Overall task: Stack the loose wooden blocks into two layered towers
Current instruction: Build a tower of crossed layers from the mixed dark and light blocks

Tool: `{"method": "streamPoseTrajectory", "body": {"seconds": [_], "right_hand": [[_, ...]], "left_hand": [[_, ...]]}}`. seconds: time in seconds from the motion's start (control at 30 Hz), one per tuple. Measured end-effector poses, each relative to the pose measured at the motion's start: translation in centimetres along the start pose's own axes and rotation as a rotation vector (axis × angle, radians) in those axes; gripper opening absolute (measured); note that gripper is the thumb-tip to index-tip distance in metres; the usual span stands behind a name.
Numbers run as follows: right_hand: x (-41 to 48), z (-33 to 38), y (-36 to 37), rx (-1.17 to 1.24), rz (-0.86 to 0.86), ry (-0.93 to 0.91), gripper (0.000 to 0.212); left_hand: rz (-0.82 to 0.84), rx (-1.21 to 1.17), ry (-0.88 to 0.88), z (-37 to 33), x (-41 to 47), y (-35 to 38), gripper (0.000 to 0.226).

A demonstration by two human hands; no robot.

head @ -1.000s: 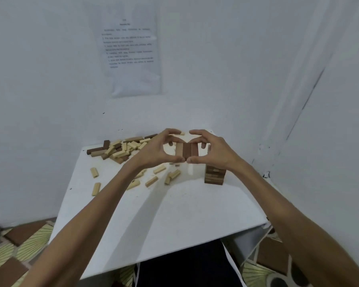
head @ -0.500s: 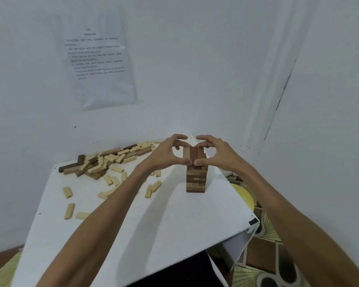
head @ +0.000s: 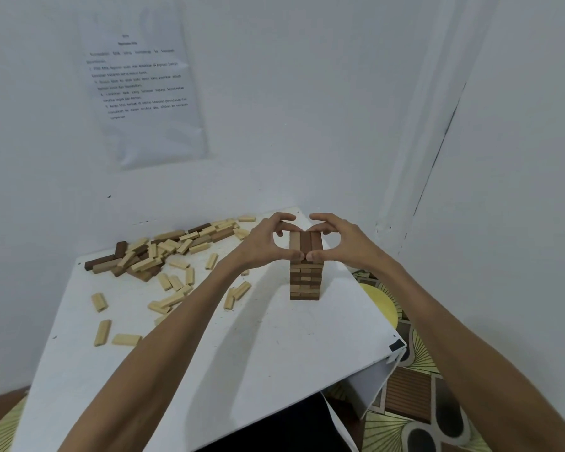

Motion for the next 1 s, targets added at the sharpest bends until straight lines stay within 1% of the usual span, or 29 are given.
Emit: {"method": "streamPoseTrajectory", "body": {"seconds": [0.37,0.57,1.0], "right_hand": [[-0.22,-0.23,0.32,0.046,0.007,0.002,0.085],[-0.34,-0.18,0.46,0.069,0.018,0.002,0.083],[-0.46,-0.03,0.53,0.085,0.015,-0.003,0.083]], "left_hand": [[-0.003,-0.050,-0.001,0.68,0.18,0.50,0.080],[0.011,-0.106,-0.008,0.94,-0.01,0.70,0.085],[0.025,-0.104,-0.009,0.95,0.14,0.75,0.084]]}}
Point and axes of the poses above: each hand's wrist, its own x-axis towards the middle knuckle, its own y-axis out of the palm, z = x × y, the point moved 8 cm from there along x, towards the middle knuckle, and after that the axes turned 10 degrees about z, right-handed, at the moved point
